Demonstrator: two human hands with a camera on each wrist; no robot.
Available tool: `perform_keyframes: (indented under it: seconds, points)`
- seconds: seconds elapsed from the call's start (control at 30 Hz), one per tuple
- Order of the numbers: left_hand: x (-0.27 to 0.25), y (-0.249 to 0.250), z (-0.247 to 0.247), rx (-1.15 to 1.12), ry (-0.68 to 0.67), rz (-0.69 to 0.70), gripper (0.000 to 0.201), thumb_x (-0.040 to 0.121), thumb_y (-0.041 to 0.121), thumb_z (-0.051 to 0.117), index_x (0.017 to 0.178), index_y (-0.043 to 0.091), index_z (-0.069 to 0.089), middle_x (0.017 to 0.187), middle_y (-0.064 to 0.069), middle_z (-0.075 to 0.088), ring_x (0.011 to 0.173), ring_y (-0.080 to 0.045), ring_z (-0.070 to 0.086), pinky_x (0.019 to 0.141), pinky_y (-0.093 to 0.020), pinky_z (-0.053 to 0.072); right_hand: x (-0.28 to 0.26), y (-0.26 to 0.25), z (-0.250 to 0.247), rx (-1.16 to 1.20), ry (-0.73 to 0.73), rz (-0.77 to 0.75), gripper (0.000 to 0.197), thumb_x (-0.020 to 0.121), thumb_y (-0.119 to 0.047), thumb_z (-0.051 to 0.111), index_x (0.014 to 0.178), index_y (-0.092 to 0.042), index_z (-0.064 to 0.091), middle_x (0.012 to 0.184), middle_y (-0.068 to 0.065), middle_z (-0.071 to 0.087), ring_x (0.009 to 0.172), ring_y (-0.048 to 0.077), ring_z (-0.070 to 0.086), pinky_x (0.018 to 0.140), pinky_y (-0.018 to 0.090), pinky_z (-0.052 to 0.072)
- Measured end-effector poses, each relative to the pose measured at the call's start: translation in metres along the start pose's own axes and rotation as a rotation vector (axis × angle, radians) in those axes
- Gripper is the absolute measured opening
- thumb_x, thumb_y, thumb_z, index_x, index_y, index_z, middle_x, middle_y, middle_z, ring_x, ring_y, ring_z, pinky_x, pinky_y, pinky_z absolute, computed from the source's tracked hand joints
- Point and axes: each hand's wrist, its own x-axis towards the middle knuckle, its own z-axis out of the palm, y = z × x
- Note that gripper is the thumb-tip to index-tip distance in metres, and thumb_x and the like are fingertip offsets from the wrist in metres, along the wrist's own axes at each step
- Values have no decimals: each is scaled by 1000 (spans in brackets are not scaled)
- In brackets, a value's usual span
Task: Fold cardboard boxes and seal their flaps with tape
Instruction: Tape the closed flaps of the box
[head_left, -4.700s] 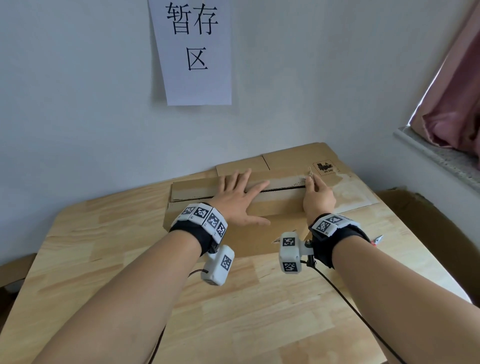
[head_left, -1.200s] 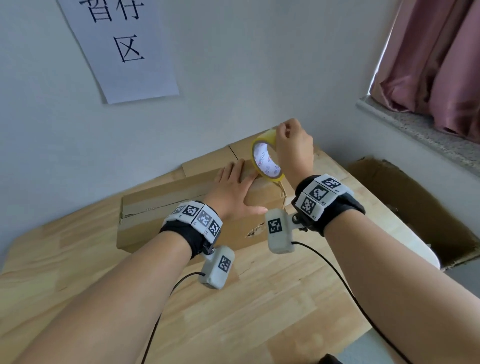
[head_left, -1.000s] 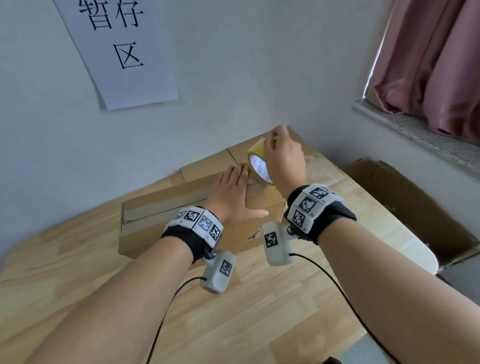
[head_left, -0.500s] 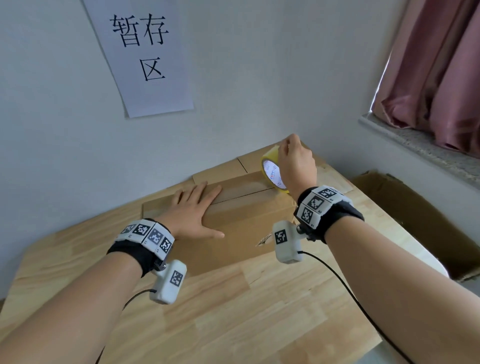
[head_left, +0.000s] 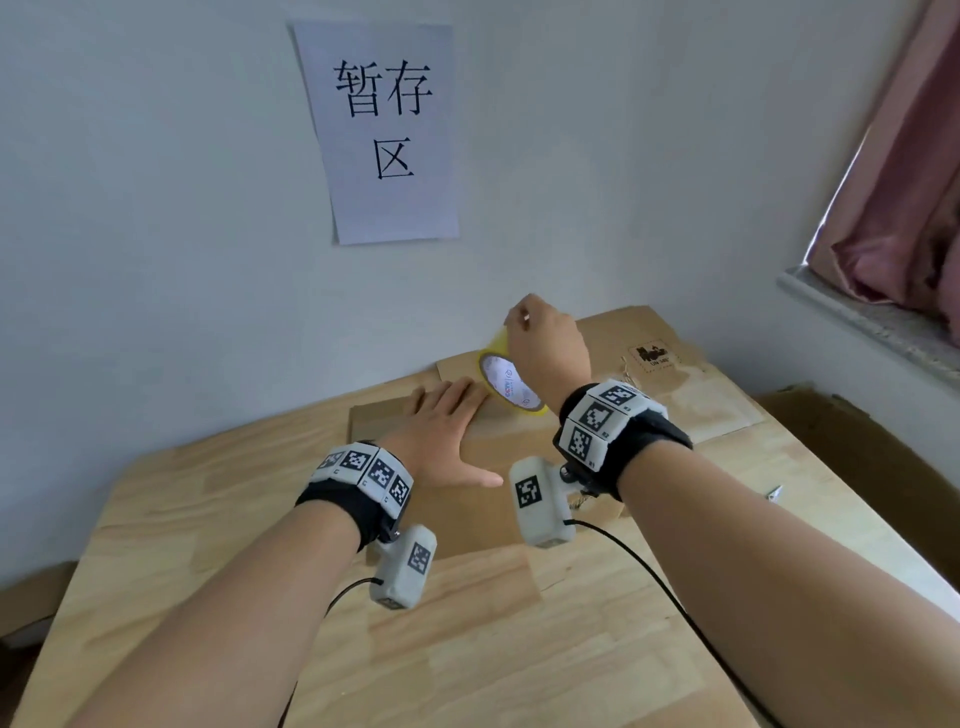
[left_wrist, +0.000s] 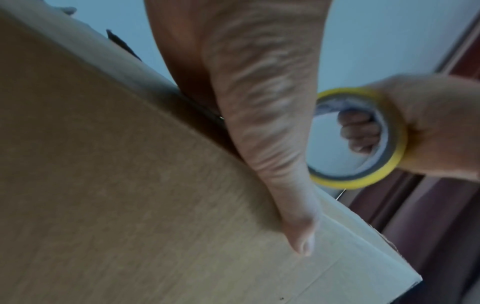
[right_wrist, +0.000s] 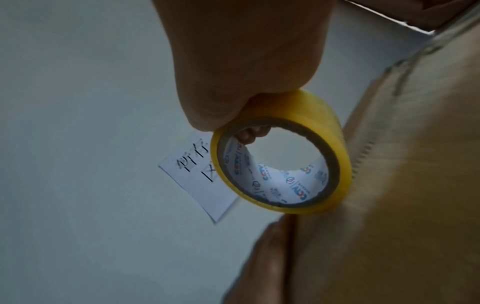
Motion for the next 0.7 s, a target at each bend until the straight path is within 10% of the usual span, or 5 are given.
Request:
perform_keyframes:
  seconds: [0.17,0.4,0.53,0.63,0.7]
  points:
    - [-2,-1,6,-45,-2,9,116,69,79,51,152,22,-7,159,5,-10,146,-16,-12,117,-46,-9,-9,9,7,-49,-5,63,26,97,-25,36,101,-9,55,81,9,57,75,30,48,63,31,34]
    - [-31,-35,-1,-231,102,-103,62,95,60,23,151,36,10,160,8,0,146,-8,-3,117,-44,-9,-8,6,15,-126,24,55,26,98,-26,35,100,-8,54,77,7,53,70,29,47,62,31,36]
    - [-61,-60,5,-900,333,-385,59,98,57,18,150,29,24,157,8,21,143,-10,19,117,-34,16,-7,6,17,-67,49,81,25,96,-28,37,96,-10,54,73,4,52,73,29,50,63,31,36]
    - [-67,-58,19,-1586,360,-663,63,90,68,35,129,24,56,128,-3,61,115,-19,59,86,-35,51,-8,7,16,-46,56,83,23,96,-28,37,94,-12,53,71,2,50,73,28,50,64,31,35]
    - [-64,-52,26,-1629,317,-703,77,79,81,35,129,25,55,129,-3,60,117,-21,57,93,-43,49,-8,8,14,-23,59,83,21,96,-28,37,93,-13,53,73,3,52,74,28,51,63,30,35]
